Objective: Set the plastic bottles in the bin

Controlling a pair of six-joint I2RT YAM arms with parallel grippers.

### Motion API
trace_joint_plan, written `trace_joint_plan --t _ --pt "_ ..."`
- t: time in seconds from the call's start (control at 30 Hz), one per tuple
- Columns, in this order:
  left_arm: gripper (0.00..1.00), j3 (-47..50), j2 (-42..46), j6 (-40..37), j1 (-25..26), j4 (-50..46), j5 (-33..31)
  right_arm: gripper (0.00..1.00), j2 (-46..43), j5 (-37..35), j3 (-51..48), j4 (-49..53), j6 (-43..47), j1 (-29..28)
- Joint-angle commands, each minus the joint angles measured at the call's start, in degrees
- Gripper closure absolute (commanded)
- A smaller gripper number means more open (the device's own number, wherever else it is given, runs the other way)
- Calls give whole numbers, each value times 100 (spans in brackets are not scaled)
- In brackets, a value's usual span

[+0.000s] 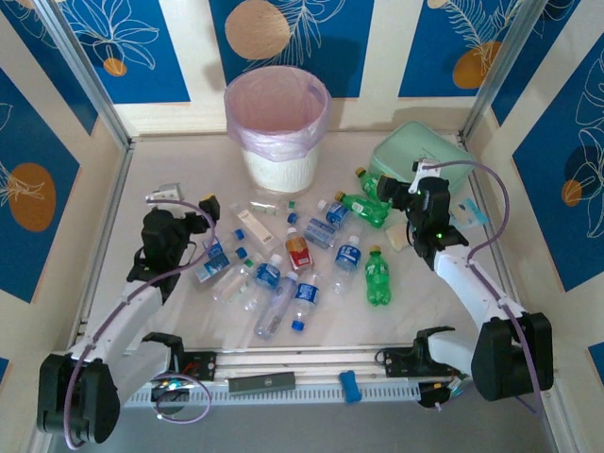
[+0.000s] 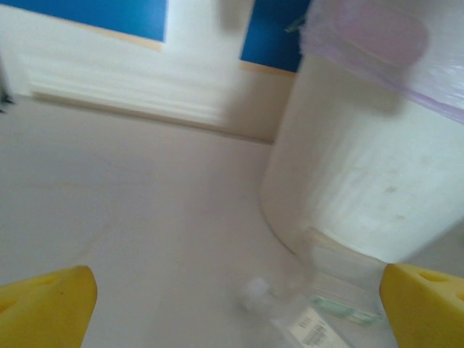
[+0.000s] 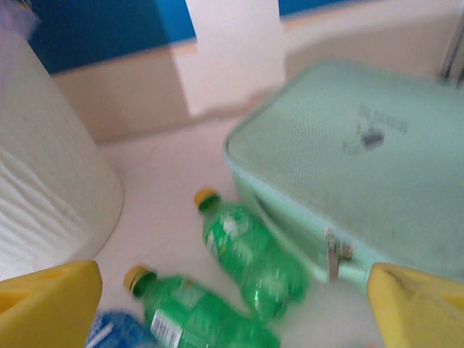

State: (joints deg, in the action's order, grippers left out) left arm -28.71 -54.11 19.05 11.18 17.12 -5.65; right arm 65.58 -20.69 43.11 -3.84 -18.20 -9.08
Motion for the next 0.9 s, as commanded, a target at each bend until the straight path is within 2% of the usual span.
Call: trace_joint_plan --t 0.0,0.1,0.2,0.43,0.63,0.73,0.87 --pt "0 -144 160 667 236 -542 624 5 10 361 354 2461 -955 -84" --pt "0 -149 133 858 517 -577 761 6 -34 788 588 3401 -1255 -120" --pt "0 -203 -66 947 897 -522 746 13 -94 1441 687 4107 -1204 -216" --pt "0 -538 -980 876 1556 52 665 19 -103 801 924 5512 -1475 -867" --pt "0 -672 -1693 1387 1588 721 653 22 128 614 601 5587 -1763 -1290" --pt "0 -610 -1760 1552 1589 932 594 22 341 503 384 5398 -1802 -1395" --pt "0 -499 -1619 1556 1589 764 424 22 664 455 144 5044 -1775 -1403"
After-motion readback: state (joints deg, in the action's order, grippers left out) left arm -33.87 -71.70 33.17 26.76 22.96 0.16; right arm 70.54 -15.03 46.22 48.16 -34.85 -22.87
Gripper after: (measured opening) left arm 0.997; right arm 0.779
